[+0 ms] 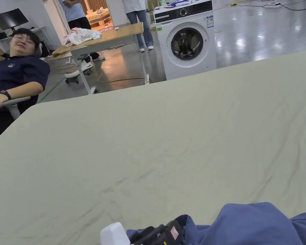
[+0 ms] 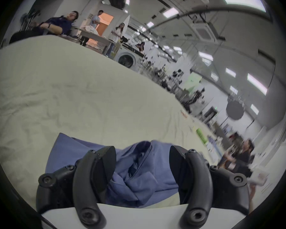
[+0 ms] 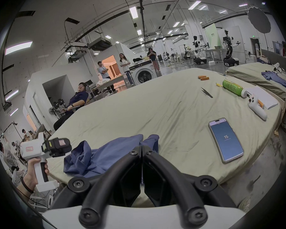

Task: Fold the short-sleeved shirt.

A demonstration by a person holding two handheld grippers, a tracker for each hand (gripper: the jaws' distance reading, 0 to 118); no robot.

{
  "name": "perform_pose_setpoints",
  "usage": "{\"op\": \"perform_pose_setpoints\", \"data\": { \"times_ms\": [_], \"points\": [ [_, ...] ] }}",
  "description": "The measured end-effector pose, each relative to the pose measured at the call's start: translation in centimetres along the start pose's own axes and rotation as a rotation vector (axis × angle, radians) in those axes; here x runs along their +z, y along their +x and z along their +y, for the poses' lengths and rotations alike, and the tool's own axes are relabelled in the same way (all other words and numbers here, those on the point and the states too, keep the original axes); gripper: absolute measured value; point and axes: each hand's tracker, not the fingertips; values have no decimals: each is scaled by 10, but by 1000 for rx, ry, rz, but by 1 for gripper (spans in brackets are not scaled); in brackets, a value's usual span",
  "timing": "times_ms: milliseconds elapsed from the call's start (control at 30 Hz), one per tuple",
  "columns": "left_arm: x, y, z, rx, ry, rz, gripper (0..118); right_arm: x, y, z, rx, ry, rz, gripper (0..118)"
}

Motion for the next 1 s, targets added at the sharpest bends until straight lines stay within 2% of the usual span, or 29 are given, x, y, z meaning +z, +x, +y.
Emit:
{"op": "perform_pose_setpoints", "data": {
  "times_ms": [33, 67, 100, 133, 233, 333, 400, 533, 633, 667, 767, 800, 867, 1000],
  "points": [
    [0, -9, -2, 56, 12, -23, 61, 0, -2, 1, 9, -4, 5, 0],
    [-7, -20, -6, 110, 4, -45, 45, 2, -4, 2, 23, -5, 12, 0],
    [-14, -29, -14, 162, -11, -45, 12, 3, -5, 4, 32, -6, 16, 0],
    [-17, -33, -21, 188, -3, -30, 0, 5, -7, 4, 36, -4, 18, 0],
    [-51, -46, -43, 236, -117, -73, 0, 12, -8, 4, 36, 3, 20, 0],
    [-85, -37, -65, 196, -233, -98, 0, 13, -8, 2, 19, -5, 6, 0],
    [-103, -29, -79, 180, -285, -60, 0, 14, -9, -1, 12, -11, -14, 0],
    [-98, -13, -69, 115, -266, -27, 0, 14, -10, -3, 5, -18, -18, 0],
    [-69, -11, -47, 72, -196, -24, 10, 7, -14, -1, 11, -27, -11, 0],
    [-52, -14, -37, 59, -136, -35, 19, 5, -17, 0, 17, -25, -7, 0],
    [-1, -39, -11, 114, -10, -38, 80, -4, -22, 3, 21, -28, 26, 0],
    [16, -52, -5, 134, 30, -22, 85, -8, -25, 4, 26, -33, 39, 0],
    [37, -81, 0, 178, 57, -1, 86, -15, -30, 4, 39, -47, 61, 0],
    [45, -143, -21, 339, 11, 114, 88, -23, -41, 3, 53, -70, 85, 0]
  ]
}}
